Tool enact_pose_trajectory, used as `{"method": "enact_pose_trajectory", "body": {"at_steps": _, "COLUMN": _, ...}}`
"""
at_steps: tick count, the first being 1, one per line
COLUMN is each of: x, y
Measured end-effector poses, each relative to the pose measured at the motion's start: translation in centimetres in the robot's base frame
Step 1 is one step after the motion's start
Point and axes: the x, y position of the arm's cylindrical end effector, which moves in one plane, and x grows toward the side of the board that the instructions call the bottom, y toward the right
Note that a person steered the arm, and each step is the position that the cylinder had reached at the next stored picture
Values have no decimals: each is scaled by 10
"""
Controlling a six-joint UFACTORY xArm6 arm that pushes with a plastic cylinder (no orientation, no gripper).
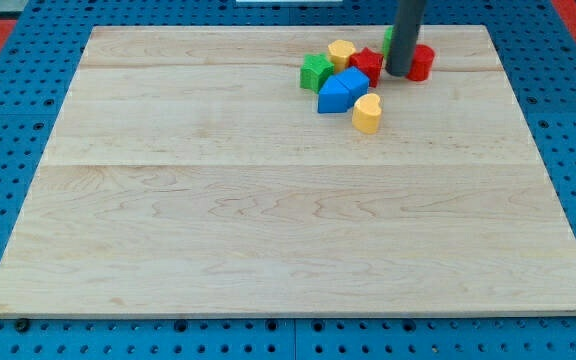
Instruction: Move the red star to the right side of the green star
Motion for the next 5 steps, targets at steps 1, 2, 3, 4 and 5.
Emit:
{"method": "enact_pose_trajectory", "body": {"at_steps": 1, "x": -27, "y": -10}}
{"method": "enact_pose_trajectory", "body": {"at_steps": 2, "x": -10, "y": -62}}
{"method": "enact_pose_trajectory", "body": {"at_steps": 3, "x": -11, "y": -83}}
{"method": "enact_pose_trajectory", "body": {"at_steps": 4, "x": -18, "y": -67}}
{"method": "enact_pose_trajectory", "body": {"at_steps": 5, "x": -31, "y": -56}}
